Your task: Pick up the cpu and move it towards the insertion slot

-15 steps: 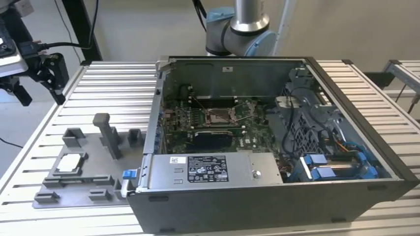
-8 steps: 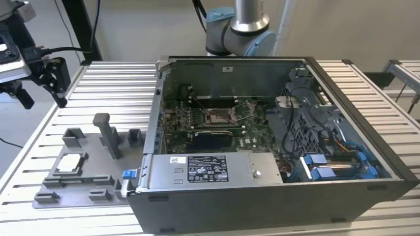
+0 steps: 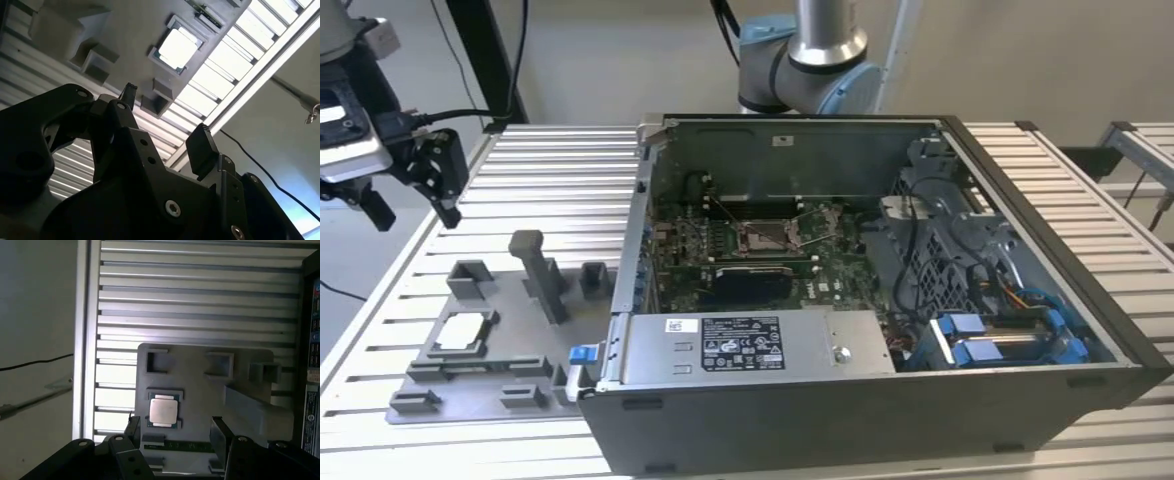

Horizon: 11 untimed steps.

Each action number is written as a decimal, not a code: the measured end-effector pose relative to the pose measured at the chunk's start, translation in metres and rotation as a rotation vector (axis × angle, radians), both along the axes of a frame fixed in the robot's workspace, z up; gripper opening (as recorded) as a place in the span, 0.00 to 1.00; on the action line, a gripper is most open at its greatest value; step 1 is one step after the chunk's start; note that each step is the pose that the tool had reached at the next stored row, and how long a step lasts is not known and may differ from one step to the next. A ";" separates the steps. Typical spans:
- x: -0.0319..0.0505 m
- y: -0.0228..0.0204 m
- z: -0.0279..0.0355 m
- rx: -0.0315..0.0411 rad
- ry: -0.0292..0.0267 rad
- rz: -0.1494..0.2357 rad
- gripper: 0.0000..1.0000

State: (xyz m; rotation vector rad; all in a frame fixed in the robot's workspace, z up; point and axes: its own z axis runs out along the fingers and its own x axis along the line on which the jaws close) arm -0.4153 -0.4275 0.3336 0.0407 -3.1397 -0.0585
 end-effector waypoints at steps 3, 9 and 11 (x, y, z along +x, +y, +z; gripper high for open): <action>0.0000 0.0000 -0.0031 -0.0009 0.0000 0.000 1.00; 0.0000 0.0000 -0.0086 -0.0013 0.0000 0.000 1.00; 0.0000 0.0000 -0.0102 -0.0013 -0.0001 0.000 1.00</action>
